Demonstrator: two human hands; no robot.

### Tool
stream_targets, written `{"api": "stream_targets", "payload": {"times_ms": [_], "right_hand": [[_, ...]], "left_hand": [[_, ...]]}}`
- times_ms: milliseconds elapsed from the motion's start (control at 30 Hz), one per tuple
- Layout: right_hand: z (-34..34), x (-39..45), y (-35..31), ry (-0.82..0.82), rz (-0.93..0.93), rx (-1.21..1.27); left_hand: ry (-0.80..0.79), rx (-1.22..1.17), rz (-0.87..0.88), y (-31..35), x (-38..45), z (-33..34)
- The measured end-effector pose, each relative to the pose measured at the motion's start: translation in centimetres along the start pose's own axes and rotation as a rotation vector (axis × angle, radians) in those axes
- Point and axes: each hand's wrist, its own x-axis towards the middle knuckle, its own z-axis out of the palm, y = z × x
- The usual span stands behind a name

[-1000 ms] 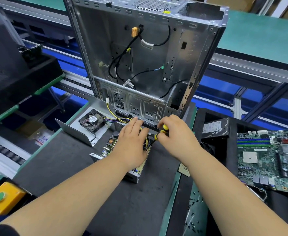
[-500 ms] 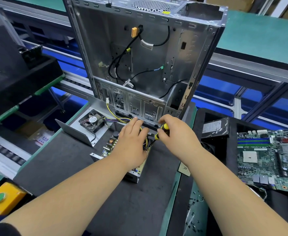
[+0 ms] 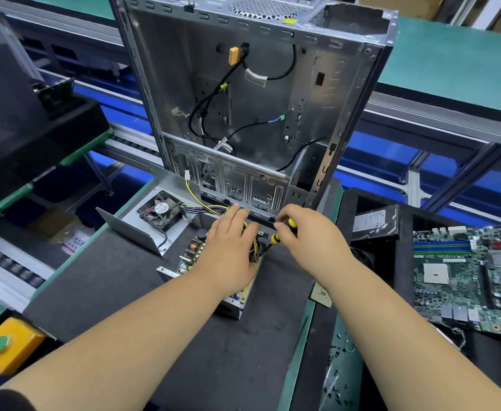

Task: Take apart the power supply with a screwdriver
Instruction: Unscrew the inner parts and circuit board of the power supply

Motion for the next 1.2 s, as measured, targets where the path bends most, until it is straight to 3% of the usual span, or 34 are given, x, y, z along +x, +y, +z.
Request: {"api": "stream_targets", "payload": {"times_ms": [1200], "right_hand": [[0.8, -1.4, 0.6, 0.02, 0.034, 0.044]], "left_hand": [[-0.001, 0.009, 0.011, -0.1, 0.0, 0.0]]}}
